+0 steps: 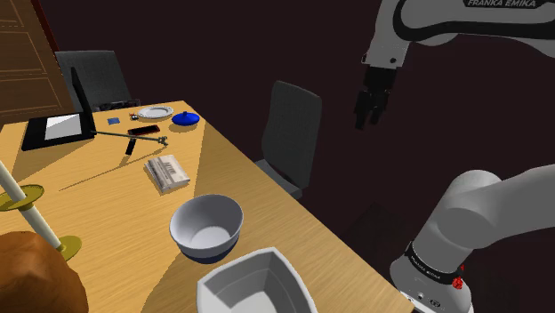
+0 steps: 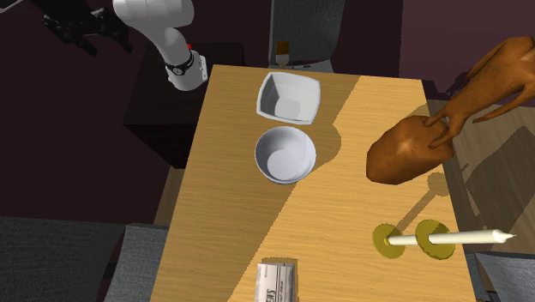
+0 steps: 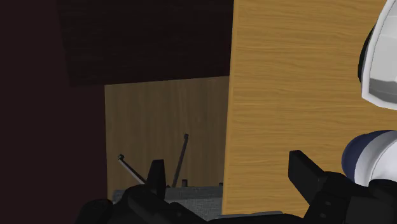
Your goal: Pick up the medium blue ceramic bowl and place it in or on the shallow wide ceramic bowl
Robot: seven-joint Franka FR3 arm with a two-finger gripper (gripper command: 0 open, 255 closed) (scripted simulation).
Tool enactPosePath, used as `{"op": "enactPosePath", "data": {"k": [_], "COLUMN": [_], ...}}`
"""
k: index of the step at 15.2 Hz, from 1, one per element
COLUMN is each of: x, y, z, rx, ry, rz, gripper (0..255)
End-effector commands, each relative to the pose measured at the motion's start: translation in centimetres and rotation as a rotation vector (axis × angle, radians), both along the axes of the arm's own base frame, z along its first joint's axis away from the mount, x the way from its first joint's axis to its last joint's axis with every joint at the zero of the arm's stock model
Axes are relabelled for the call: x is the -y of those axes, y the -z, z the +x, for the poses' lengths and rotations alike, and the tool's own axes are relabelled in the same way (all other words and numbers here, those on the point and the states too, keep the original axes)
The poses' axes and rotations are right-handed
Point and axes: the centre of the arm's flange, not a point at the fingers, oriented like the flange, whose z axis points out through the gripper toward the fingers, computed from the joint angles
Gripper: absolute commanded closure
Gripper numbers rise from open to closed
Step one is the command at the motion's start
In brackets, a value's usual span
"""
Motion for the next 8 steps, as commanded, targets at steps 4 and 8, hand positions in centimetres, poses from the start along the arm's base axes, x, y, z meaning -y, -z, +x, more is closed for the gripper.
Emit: {"op": "enactPosePath", "data": {"k": [4, 8], "x": [-2.8, -6.5], "y": [2.1, 4.8], "z": [1.7, 4.0], "rx": [0.001, 0.002], "ry": [-0.006, -0.014], "rz": [0.01, 0.024], "gripper": [0, 0]}}
